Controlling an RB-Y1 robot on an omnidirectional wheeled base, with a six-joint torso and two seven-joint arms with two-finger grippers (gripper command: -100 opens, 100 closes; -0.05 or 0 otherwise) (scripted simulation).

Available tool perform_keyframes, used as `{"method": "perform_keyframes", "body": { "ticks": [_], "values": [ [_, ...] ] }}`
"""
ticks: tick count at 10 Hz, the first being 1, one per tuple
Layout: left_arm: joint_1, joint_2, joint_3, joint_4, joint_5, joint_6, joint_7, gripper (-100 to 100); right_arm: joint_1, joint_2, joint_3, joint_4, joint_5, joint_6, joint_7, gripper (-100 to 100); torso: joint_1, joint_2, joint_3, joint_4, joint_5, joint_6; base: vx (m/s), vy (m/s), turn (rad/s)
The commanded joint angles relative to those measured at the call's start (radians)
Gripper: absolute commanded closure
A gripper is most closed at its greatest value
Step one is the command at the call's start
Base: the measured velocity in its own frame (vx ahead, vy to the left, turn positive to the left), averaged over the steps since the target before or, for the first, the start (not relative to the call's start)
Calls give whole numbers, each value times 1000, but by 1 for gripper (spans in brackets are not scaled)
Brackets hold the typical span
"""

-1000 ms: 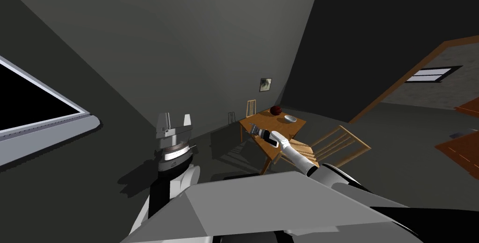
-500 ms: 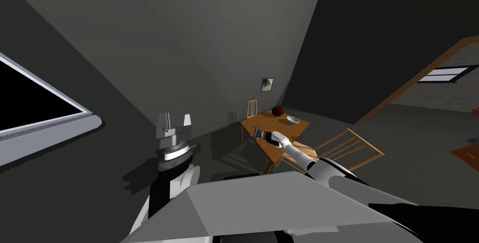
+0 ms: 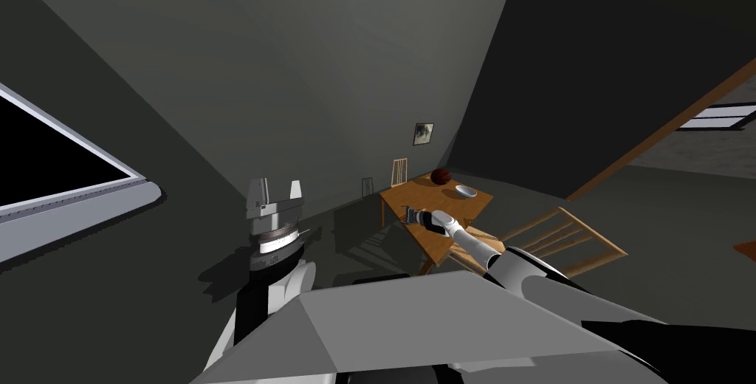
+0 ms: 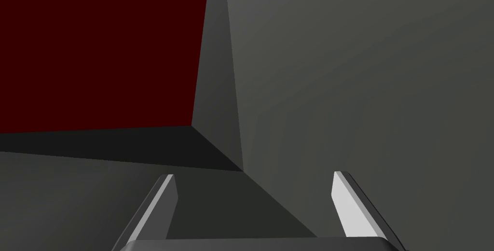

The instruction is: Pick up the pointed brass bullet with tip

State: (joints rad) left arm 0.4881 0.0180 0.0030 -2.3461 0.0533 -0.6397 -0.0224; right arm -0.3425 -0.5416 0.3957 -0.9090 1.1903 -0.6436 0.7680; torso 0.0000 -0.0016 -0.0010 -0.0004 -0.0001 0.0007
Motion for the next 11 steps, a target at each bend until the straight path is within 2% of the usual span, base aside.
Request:
{"method": "perform_keyframes", "body": {
  "ticks": [1,2,3,4,5,6,7,8,9,11],
  "values": [
    [0,0,0,0,0,0,0,0,-10,4,-4,31,-2,-8,12,-100,0,0,0,0,0,0,0,0,0],
    [0,0,0,0,0,0,0,0,-23,-9,12,66,40,-16,39,-100,0,1,1,0,0,0,32,-5,43],
    [0,0,0,0,0,0,0,0,-23,-9,12,93,40,-16,39,-100,0,0,0,0,0,0,42,-4,33],
    [0,0,0,0,0,0,0,0,-23,-9,12,93,40,-16,39,-100,0,-1,0,0,0,0,19,1,-5],
    [0,0,0,0,0,0,0,0,-35,-23,28,118,79,-23,64,-100,0,0,0,0,0,0,41,15,51],
    [0,0,0,0,0,0,0,0,-35,-23,28,151,79,-23,64,-100,1,-1,0,0,0,0,51,6,30],
    [0,0,0,0,0,0,0,0,-47,-38,42,187,116,-30,88,-100,1,-1,-1,0,0,0,70,-3,51],
    [0,0,0,0,0,0,0,0,-47,-38,42,172,116,-30,88,-100,0,-2,-1,0,0,0,59,-4,21],
    [0,0,0,0,0,0,0,0,-47,-38,42,195,116,-30,88,-100,0,-2,-1,0,0,0,27,-2,0],
    [0,0,0,0,0,0,0,0,-67,-67,68,285,181,-41,131,-100,0,-2,-1,0,0,0,82,9,71]
  ]
}}
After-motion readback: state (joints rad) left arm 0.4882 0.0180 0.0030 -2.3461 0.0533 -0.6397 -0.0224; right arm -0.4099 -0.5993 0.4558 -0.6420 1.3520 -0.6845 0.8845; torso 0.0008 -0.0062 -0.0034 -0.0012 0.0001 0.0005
